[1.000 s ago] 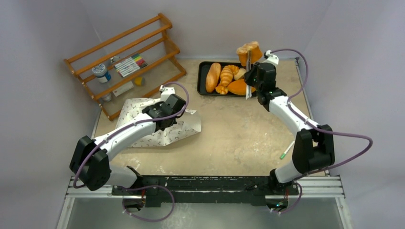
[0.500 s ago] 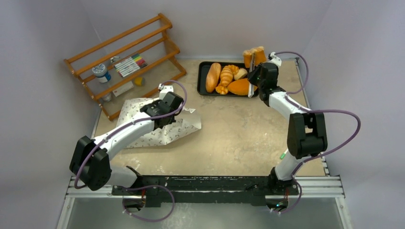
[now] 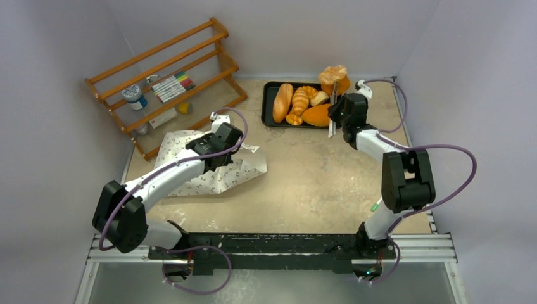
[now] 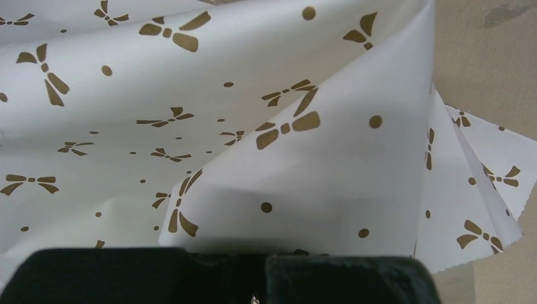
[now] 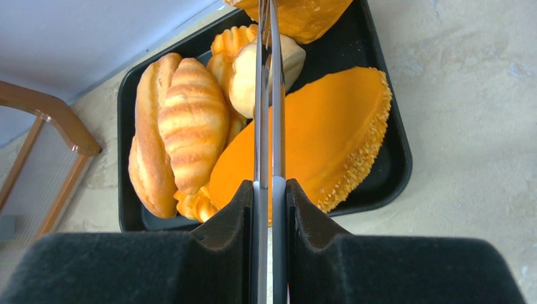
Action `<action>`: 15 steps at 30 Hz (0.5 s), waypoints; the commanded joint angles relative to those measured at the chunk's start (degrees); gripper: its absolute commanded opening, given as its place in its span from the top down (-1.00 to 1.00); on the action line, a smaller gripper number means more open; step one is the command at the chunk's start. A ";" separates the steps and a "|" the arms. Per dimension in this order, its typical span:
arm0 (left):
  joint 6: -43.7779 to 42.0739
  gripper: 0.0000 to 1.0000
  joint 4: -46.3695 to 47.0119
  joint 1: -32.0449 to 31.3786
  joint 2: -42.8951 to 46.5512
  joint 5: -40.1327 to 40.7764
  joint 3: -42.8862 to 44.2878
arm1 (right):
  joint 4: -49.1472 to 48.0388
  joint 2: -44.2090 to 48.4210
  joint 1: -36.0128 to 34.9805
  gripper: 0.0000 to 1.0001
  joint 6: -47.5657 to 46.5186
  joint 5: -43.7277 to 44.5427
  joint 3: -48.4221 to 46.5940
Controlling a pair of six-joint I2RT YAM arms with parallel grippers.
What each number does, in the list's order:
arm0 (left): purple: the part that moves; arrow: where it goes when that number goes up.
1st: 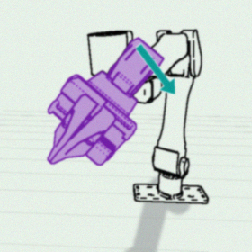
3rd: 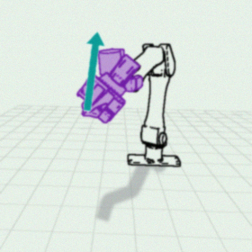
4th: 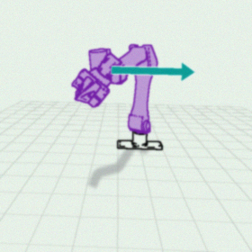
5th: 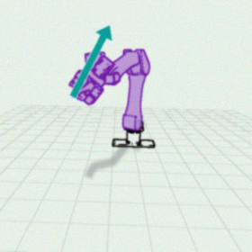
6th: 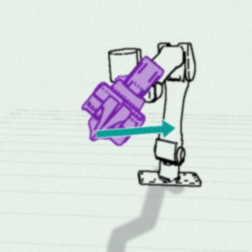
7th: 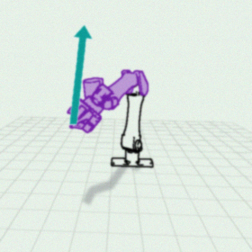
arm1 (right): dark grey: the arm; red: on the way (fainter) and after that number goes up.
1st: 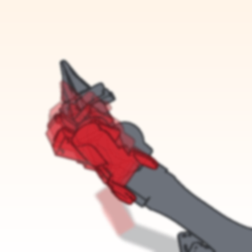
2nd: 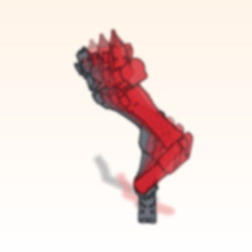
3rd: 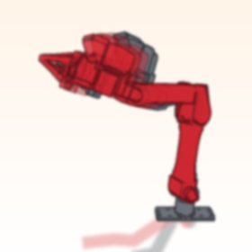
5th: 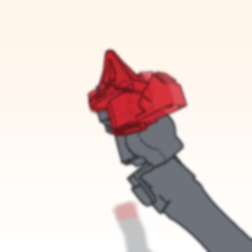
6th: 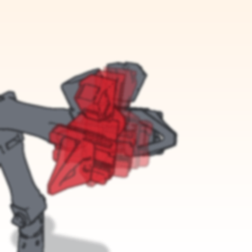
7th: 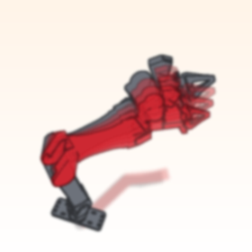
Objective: Take the fake bread out of the paper bag
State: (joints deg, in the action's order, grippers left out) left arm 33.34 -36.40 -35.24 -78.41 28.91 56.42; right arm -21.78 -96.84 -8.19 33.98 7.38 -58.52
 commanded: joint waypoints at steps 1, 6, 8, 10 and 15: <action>-0.75 1.00 1.16 0.70 2.12 0.89 -0.23 | -1.65 4.67 0.28 1.00 1.84 2.01 1.71; -0.81 1.00 1.33 0.71 2.95 0.46 -0.78 | 1.40 5.36 0.28 1.00 2.16 2.15 2.62; -0.81 1.00 1.42 0.70 3.09 0.29 -0.85 | 2.57 5.13 0.28 1.00 2.28 2.27 2.62; -0.82 1.00 1.53 0.70 3.30 0.27 -0.91 | 3.42 4.60 0.28 1.00 2.39 2.37 2.63; -0.93 1.00 1.77 0.71 3.48 0.02 -1.05 | 5.78 2.65 0.28 1.00 2.82 1.84 1.77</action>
State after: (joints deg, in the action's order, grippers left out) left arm 33.34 -36.10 -35.24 -76.47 28.64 55.64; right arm -17.69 -93.62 -8.12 35.86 9.32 -55.79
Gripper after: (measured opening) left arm 0.005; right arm 0.195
